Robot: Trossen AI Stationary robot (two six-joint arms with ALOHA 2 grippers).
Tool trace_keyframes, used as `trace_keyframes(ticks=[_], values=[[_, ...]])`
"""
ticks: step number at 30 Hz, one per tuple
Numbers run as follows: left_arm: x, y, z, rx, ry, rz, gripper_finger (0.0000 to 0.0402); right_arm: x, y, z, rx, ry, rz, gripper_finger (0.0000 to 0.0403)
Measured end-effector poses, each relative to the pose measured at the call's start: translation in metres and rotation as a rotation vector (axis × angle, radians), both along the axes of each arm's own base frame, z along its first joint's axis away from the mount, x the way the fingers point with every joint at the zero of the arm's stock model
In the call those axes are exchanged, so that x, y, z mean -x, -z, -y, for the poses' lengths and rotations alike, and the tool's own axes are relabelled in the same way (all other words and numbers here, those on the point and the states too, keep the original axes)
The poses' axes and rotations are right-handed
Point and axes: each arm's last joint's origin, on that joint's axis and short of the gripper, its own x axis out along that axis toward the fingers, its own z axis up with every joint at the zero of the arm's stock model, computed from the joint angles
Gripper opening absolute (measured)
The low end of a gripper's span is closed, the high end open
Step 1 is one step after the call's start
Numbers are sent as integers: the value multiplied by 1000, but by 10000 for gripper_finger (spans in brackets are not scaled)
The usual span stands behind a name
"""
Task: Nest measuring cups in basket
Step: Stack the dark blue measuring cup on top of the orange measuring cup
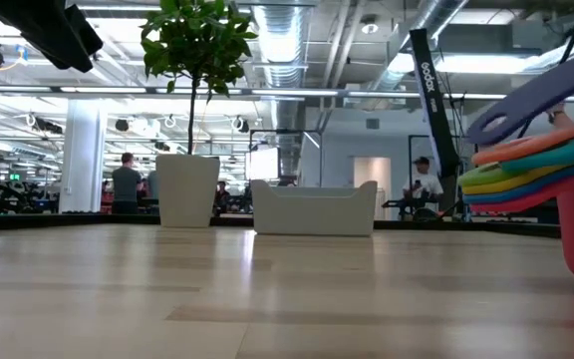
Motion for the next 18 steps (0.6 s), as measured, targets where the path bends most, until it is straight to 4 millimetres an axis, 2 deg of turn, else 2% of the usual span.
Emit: trace_keyframes(ticks=[5, 11, 18], values=[[0, 0, 0, 4, -4, 0, 2, 17, -14, 14, 1, 0, 10, 3], [0, 0, 0, 8, -9, 1, 2, 24, -12, 22, -14, -108, 97, 3], [0, 0, 0, 9, -10, 0, 2, 40, -4, 34, -72, -131, 174, 3]])
